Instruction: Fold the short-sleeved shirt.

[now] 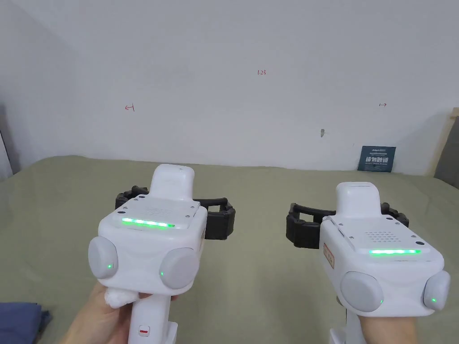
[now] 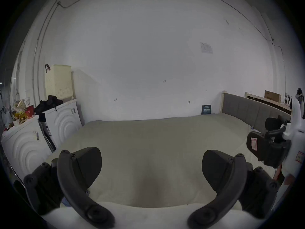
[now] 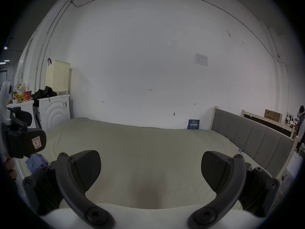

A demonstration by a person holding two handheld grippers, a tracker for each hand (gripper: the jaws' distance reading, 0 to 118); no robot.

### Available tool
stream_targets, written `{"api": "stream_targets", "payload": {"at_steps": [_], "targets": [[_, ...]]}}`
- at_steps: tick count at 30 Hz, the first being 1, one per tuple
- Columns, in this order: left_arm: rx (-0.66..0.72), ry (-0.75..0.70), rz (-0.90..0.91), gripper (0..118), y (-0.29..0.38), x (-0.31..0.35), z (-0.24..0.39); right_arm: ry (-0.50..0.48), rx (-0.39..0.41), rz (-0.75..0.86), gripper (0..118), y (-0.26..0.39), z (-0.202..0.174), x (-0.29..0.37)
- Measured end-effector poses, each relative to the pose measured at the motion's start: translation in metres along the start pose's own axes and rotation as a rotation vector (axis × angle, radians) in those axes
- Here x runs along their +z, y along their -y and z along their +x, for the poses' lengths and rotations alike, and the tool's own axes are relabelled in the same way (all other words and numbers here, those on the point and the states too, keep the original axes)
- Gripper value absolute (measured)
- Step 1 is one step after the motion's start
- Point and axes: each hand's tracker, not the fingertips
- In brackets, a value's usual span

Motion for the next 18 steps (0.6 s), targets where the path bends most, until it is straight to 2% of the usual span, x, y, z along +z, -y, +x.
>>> {"api": "stream_targets", "payload": {"at_steps": [18], "targets": [[-0.005, 0.004, 0.027, 118, 0.0033, 0.0013, -0.0025, -0.006, -0.009, -0.003, 118, -0.0006, -0.001, 0.0004]]}}
